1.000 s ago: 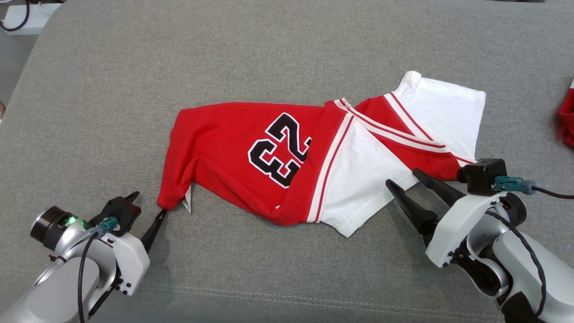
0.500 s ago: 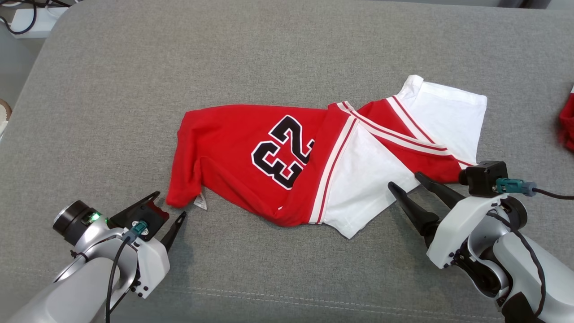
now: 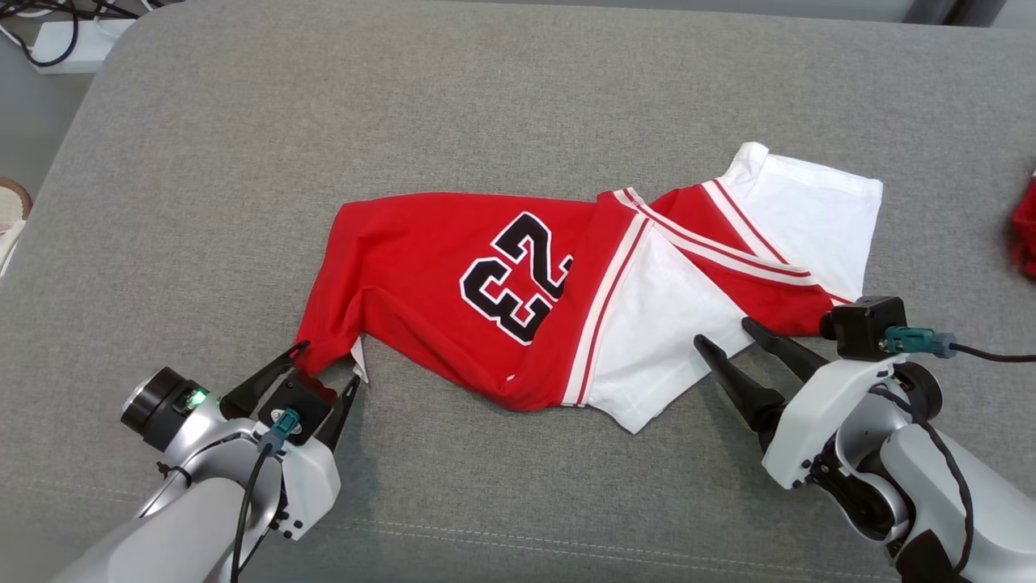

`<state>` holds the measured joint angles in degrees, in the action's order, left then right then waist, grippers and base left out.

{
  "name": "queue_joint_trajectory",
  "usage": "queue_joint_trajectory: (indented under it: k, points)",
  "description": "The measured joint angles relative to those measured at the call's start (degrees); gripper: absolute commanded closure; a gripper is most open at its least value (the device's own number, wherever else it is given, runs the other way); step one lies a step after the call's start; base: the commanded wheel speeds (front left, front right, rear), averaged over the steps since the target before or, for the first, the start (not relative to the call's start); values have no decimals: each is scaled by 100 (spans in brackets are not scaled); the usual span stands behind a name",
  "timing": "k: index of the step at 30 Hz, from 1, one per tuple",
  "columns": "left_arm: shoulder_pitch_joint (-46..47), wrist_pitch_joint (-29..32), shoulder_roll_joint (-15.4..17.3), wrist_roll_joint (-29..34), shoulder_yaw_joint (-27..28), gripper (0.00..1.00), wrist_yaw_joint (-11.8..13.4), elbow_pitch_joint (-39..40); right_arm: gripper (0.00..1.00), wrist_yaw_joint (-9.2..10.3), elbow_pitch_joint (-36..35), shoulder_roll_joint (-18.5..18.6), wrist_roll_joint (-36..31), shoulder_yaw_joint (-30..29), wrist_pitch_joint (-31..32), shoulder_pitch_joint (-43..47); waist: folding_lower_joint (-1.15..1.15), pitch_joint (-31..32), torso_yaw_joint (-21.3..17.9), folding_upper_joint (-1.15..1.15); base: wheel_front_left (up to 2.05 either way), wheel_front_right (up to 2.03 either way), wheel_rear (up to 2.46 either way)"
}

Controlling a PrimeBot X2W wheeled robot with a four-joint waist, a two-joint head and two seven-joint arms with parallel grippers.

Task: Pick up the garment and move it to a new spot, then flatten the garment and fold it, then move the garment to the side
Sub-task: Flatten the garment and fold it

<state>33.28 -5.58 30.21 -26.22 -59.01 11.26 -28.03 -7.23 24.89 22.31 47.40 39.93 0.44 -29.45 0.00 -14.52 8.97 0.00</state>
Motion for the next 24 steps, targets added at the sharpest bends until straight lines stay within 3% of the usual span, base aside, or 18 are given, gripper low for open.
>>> queue_joint_trajectory:
  k: [7, 10, 14, 17, 18, 20, 22, 24]
  points:
    - [-1, -11, -97, -2, 7, 1, 149, -267, 0, 0, 24, 1, 0, 14, 0, -1, 0, -2, -133, 0, 0, 0, 0]
    - [-1, -60, -181, -5, 8, 15, 149, -407, 0, 0, 35, 5, 0, 3, 0, -1, 0, -9, -186, 0, 0, 0, 0]
    - [0, -156, -230, -5, 5, 16, 149, -548, 0, 0, 38, 7, 0, -24, -2, -1, 0, -19, -217, 0, 0, 0, 0]
    - [4, -203, -227, -2, -3, 24, 151, -743, 0, 0, 36, 5, 1, -34, -3, -2, 0, -22, -218, 0, 0, 0, 0]
    - [4, -204, -229, -3, -4, 29, 149, -817, 0, 0, 32, 5, 2, -34, -3, -2, 0, -23, -219, 0, 0, 0, 0]
    - [12, -212, -231, -3, -14, 52, 148, -970, 0, 0, 3, 5, 8, -37, -4, -5, 0, -26, -220, 0, 0, 0, 0]
    - [15, -241, -241, -4, -13, 67, 148, -1054, 0, 0, -33, 9, 41, -40, -4, -35, 0, -28, -221, 0, 0, 0, 0]
    - [44, -324, -264, -4, -12, 100, 142, -1087, 0, 0, -118, 36, 56, -40, -4, -58, 0, -23, -220, 0, 0, 0, 0]
